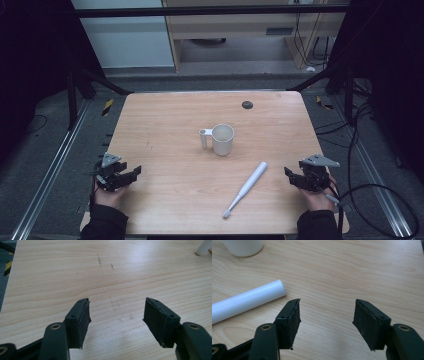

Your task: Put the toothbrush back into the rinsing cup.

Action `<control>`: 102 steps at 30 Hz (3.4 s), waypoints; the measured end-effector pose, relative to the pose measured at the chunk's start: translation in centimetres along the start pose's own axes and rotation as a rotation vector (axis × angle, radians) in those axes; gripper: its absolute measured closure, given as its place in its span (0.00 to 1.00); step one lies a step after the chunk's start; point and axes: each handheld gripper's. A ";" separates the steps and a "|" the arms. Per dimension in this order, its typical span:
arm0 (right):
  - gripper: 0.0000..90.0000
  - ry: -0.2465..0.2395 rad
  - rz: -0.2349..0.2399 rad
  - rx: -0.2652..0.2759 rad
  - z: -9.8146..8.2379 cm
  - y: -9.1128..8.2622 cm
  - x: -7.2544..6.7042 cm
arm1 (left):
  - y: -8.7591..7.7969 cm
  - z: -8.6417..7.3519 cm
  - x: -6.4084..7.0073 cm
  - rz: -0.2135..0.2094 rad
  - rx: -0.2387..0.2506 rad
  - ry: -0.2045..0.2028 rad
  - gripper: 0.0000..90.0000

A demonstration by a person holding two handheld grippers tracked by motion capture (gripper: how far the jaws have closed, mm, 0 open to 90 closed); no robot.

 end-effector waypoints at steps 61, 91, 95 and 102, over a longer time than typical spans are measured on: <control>1.00 -0.303 0.476 -0.106 0.6 -0.1 -12.5 | 0.9 -0.2 1.4 -0.038 -0.065 0.059 0.45; 1.00 -0.322 0.467 -0.124 0.6 1.2 -13.8 | 1.1 -0.2 1.5 -0.036 -0.068 0.060 0.44; 1.00 -0.324 0.467 -0.124 0.6 1.4 -14.0 | 1.1 -0.2 1.5 -0.035 -0.070 0.062 0.44; 1.00 -0.322 0.458 -0.114 0.9 1.7 -14.2 | 1.1 -0.2 1.5 -0.035 -0.070 0.063 0.44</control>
Point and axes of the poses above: each handheld gripper's, and its own axes: y roughly forward along the jaws, z roughly out of its top, x roughly to its right, and after that the axes turned 7 degrees about -z, right-handed
